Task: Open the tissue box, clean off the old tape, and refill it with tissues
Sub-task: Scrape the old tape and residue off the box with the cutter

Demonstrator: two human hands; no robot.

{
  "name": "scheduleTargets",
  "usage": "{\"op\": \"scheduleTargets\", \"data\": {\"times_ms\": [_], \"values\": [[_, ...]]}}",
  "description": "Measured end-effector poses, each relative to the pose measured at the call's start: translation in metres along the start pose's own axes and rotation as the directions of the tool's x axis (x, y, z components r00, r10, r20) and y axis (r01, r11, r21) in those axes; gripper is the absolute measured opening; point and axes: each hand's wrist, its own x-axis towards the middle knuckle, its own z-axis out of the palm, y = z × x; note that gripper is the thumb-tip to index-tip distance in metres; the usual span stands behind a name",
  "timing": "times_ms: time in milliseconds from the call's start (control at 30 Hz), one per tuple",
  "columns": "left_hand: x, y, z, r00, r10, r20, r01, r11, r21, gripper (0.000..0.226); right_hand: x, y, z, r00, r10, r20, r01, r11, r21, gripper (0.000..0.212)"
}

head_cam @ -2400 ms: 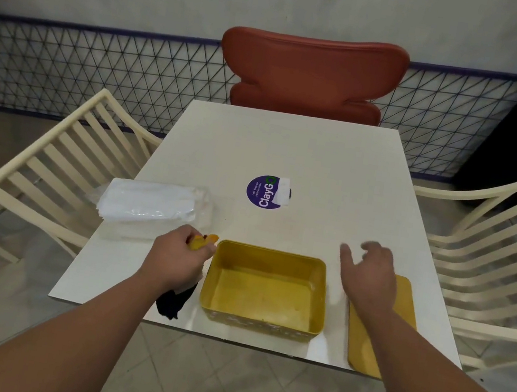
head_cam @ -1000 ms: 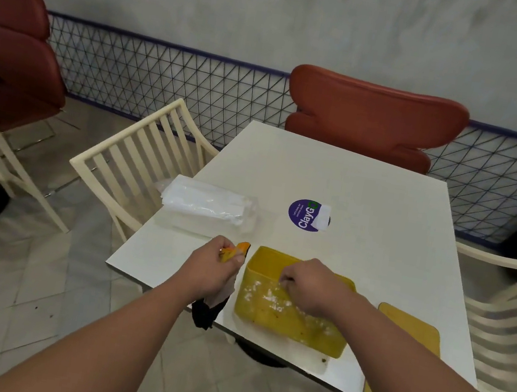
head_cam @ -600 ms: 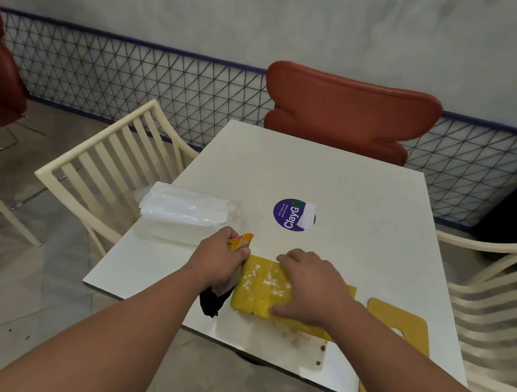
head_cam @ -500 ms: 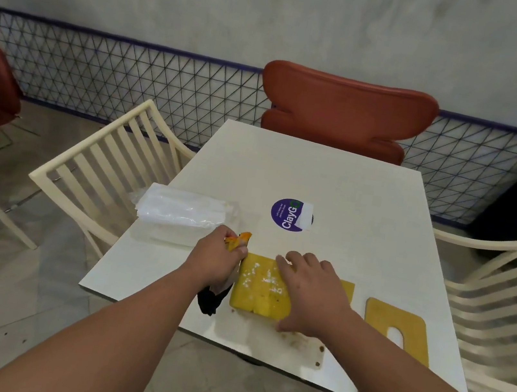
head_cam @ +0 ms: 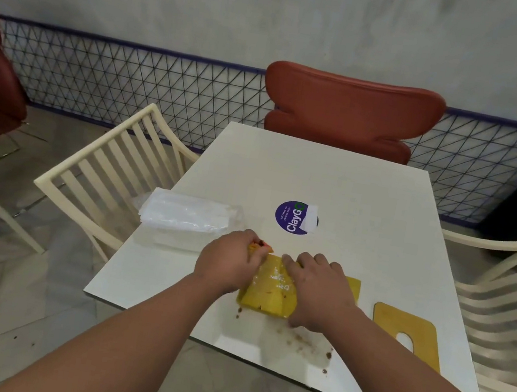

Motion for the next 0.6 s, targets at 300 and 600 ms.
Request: {"op": "scheduleTargets", "data": {"times_ms": [300, 600], "values": [[0.005, -0.007, 0.003, 0.978, 0.186, 0.092, -0.207, 0.905, 0.372, 0.033, -0.002, 0.000, 0.000, 1.000, -0.001, -0.022, 0.002, 1.000, 0.030, 0.112], [-0.003, -0.013, 0.003, 0.975, 0.215, 0.051, -0.219, 0.914, 0.343, 0.032, -0.005, -0.002, 0.001, 0.999, 0.002, -0.032, -0.001, 1.000, 0.030, 0.112]]}}
